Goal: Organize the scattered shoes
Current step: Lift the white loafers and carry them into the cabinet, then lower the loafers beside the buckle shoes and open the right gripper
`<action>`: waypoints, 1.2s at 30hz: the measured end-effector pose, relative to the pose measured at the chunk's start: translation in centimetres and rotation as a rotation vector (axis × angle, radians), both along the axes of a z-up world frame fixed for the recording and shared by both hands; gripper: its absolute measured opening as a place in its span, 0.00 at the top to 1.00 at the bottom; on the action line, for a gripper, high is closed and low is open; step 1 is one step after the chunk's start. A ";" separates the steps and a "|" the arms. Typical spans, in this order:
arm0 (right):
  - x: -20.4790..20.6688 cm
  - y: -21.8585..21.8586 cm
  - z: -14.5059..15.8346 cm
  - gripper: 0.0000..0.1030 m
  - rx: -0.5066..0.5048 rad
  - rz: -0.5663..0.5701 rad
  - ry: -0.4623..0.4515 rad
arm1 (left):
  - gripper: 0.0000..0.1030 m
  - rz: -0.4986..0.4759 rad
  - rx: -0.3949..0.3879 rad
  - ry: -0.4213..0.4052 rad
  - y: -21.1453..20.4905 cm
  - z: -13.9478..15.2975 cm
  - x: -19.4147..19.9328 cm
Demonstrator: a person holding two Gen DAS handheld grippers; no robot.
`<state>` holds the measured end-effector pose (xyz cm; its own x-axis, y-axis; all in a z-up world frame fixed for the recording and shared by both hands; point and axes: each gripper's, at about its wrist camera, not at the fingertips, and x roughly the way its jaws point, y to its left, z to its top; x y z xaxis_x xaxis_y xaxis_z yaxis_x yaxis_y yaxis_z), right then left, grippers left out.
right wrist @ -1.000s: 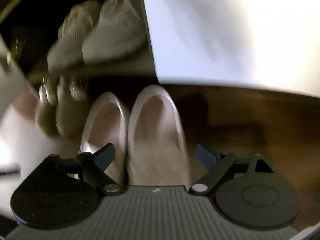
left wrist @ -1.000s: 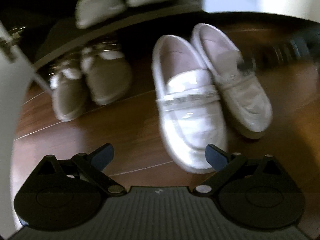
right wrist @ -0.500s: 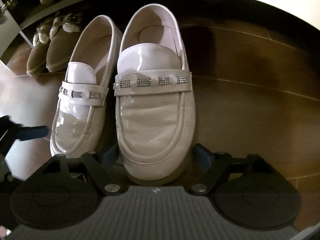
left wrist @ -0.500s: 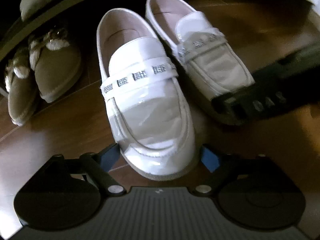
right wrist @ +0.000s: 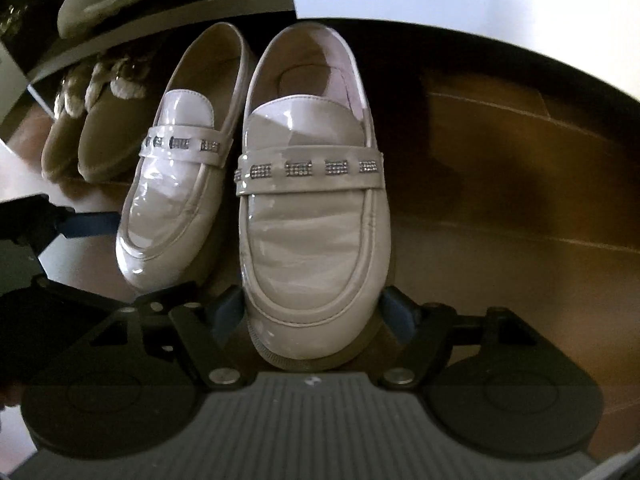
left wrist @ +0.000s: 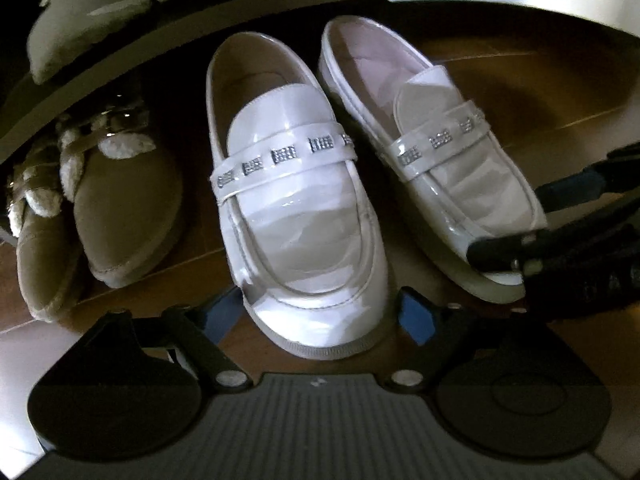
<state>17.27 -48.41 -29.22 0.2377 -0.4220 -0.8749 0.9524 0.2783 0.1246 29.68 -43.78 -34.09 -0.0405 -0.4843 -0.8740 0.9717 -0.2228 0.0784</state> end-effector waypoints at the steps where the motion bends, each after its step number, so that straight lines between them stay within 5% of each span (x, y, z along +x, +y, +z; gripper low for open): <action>1: -0.5 0.1 0.2 0.31 -0.005 -0.020 -0.027 | 0.25 -0.007 0.001 -0.004 0.4 0.1 0.0; 8: -0.3 0.6 -0.5 0.38 -0.016 -0.040 -0.056 | 0.26 -0.023 -0.016 -0.020 -0.1 -0.5 -0.1; 26: 3.1 -4.0 -1.2 0.38 -0.065 -0.188 -0.080 | 0.25 -0.013 -0.077 -0.044 -7.6 -1.0 2.6; 36: 3.4 -5.3 -1.9 0.38 -0.080 -0.223 -0.087 | 0.27 0.018 -0.088 -0.056 -7.8 -1.1 2.7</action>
